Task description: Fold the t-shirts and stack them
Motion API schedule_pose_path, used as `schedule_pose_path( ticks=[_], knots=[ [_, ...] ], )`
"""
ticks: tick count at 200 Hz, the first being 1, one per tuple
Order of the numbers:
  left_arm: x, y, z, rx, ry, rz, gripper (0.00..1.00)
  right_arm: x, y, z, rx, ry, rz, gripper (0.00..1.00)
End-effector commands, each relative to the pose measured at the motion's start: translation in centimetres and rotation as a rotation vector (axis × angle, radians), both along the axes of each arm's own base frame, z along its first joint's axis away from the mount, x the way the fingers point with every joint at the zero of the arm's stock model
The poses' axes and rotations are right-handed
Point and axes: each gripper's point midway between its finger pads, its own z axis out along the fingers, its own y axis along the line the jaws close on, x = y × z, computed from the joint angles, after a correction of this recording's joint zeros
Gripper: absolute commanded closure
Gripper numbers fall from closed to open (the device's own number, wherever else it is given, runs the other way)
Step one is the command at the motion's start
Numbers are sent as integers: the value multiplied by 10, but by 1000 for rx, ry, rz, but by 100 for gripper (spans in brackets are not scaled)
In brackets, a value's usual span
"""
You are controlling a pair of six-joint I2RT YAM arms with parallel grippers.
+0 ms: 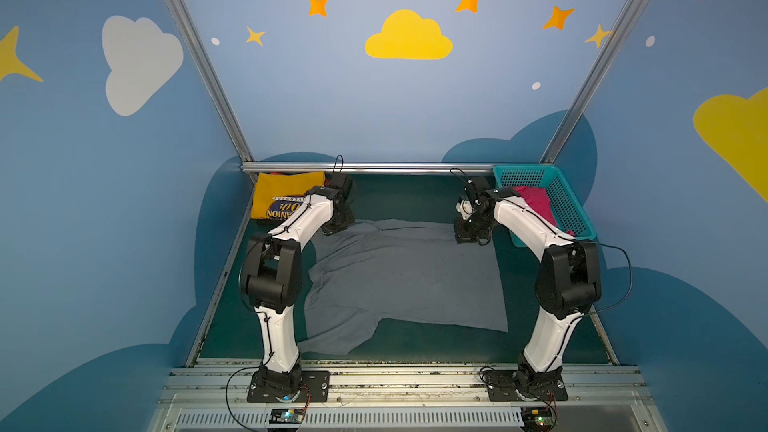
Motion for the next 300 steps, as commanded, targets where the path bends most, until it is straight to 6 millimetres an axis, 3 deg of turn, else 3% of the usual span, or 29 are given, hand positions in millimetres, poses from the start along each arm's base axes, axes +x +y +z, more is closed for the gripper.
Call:
schedule_pose_path(
  ticks=[1, 55, 120, 156, 184, 210, 251, 279, 300],
  knots=[
    [-13, 3, 6, 6, -39, 57, 95, -6, 3, 8, 19, -20, -2, 99],
    [-48, 5, -9, 46, 1, 77, 93, -15, 4, 0, 23, -2, 1, 99],
    [-79, -5, -18, 76, 70, 32, 88, -21, 8, -5, 27, 10, 9, 99],
    [-92, -5, -9, 79, 70, 34, 83, -21, 22, -3, 47, 2, 28, 99],
    [-77, 9, 19, 135, -15, 81, 68, -16, 58, 3, 109, -10, 78, 97],
    [-47, 20, 29, 159, -20, 55, 50, -13, 113, 6, 185, -11, 174, 89],
    [-2, 26, 3, 97, 75, 5, 35, 2, 203, 6, 306, -6, 298, 76],
    [15, 36, -21, 52, 115, 19, 35, 17, 244, -8, 395, 29, 313, 72],
    [22, 39, -38, 2, 122, 32, 35, 26, 263, -20, 462, 57, 306, 70]
  ],
)
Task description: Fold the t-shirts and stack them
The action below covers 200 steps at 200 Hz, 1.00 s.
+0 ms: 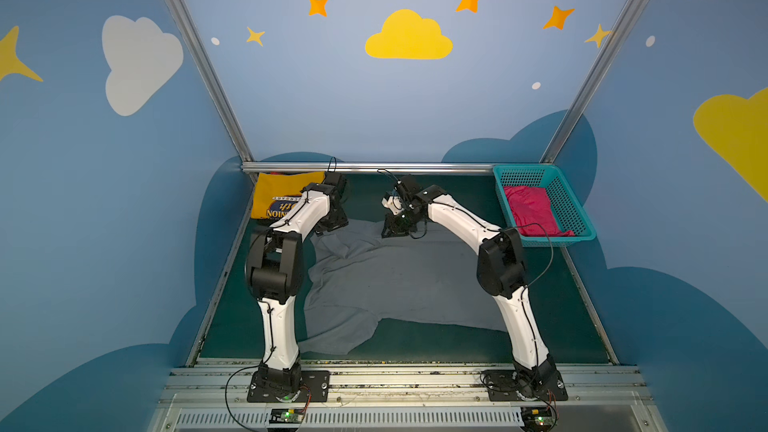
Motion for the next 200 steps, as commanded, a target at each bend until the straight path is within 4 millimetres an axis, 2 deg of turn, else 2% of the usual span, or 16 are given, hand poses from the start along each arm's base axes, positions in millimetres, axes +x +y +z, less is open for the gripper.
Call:
schedule_pose_path(
  ticks=[1, 51, 118, 172, 200],
  knots=[
    [3, 0, -8, -68, 23, -20, 35, 6, 18, -7, 88, 84, -8, 70],
    [-1, 9, -27, -98, 35, 0, 37, 11, 41, -19, 200, 131, 4, 61],
    [-29, 21, -18, -97, 19, 34, 56, -1, 62, -23, 290, 200, 52, 59],
    [-56, 37, -6, -77, 12, 77, 59, -17, 70, -28, 317, 253, 94, 59],
    [-72, 45, -5, -51, 23, 93, 62, -28, 75, -22, 347, 268, 128, 60]
  ],
)
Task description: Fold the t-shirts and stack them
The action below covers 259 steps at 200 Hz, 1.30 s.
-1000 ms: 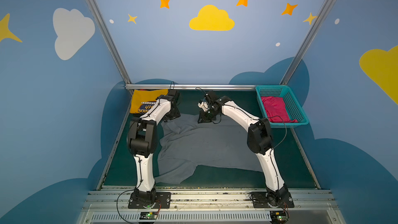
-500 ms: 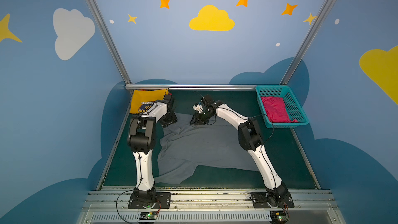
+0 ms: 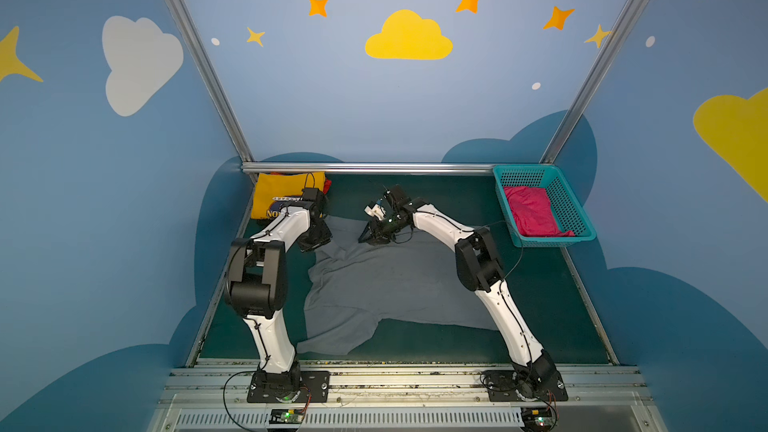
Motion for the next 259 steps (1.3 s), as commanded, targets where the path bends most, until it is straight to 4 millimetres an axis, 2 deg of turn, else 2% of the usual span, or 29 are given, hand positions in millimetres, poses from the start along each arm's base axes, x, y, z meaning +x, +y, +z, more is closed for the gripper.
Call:
schedule_pose_path(
  ticks=[1, 37, 60, 99, 139, 164, 174, 194, 211, 259],
  knots=[
    [-13, 11, 3, 36, 11, 24, 62, -13, 10, 5, 52, 19, 45, 60],
    [-18, 20, 11, 42, -12, 52, 62, -30, 9, 7, 63, 25, 85, 68],
    [-11, 21, 17, 38, -34, 54, 60, -38, 5, 5, 64, 21, 97, 72],
    [7, 13, 22, 1, -64, 40, 50, -47, 1, 8, 81, -2, 110, 72],
    [33, 1, 12, -58, -73, 12, 38, -45, 1, 15, 92, -35, 103, 72],
    [45, -4, -2, -81, -48, -12, 35, -39, 0, 12, 60, -48, 87, 82],
    [48, -5, -7, -82, -37, -20, 35, -38, 0, 12, 54, -49, 85, 91],
    [53, -6, -16, -80, -20, -29, 35, -38, -1, 12, 35, -62, 90, 100],
    [56, -6, -23, -83, -14, -33, 37, -40, -7, 12, 6, -90, 98, 100],
    [53, -6, -30, -78, -1, -36, 56, -47, -17, 10, -20, -155, 142, 98]
  ],
)
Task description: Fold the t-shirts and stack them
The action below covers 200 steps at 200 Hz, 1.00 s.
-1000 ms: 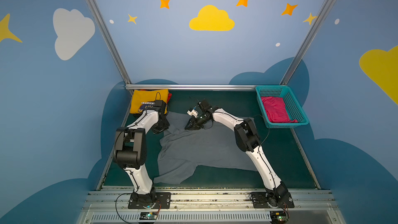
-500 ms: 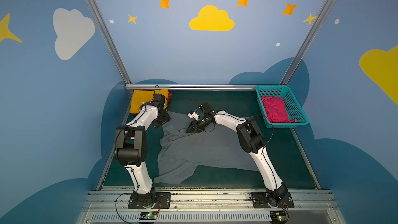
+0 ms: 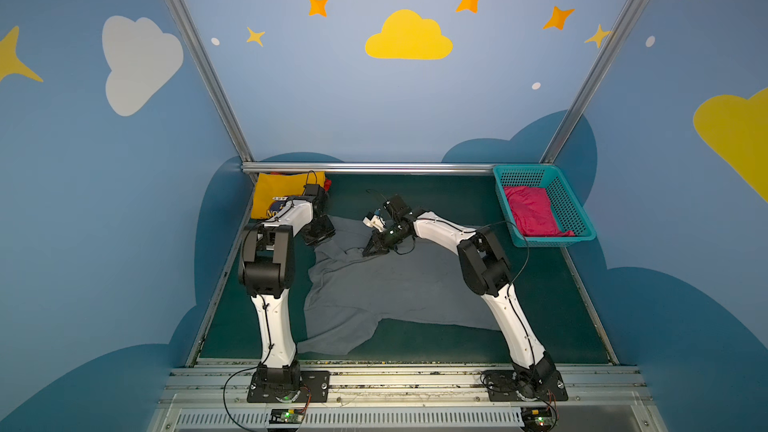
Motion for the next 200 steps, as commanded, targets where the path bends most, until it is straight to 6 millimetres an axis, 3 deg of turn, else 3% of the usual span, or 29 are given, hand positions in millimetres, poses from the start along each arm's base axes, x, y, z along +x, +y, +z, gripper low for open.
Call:
schedule_pose_path(
  ticks=[1, 57, 130, 168, 200],
  knots=[
    [2, 2, 4, 7, -7, -9, 57, -7, -3, 22, 6, -82, 46, 98],
    [-7, 6, 17, 22, -37, 5, 75, -18, -7, 15, -14, -167, 120, 99],
    [-37, 9, 26, 28, -53, 15, 92, -30, -19, 6, -60, -206, 161, 82],
    [-51, 13, 32, 44, -65, 24, 86, -29, -22, 17, -57, -248, 160, 67],
    [-37, 10, 49, 31, -122, 15, 65, -23, -19, 35, -29, -296, 142, 59]
  ],
)
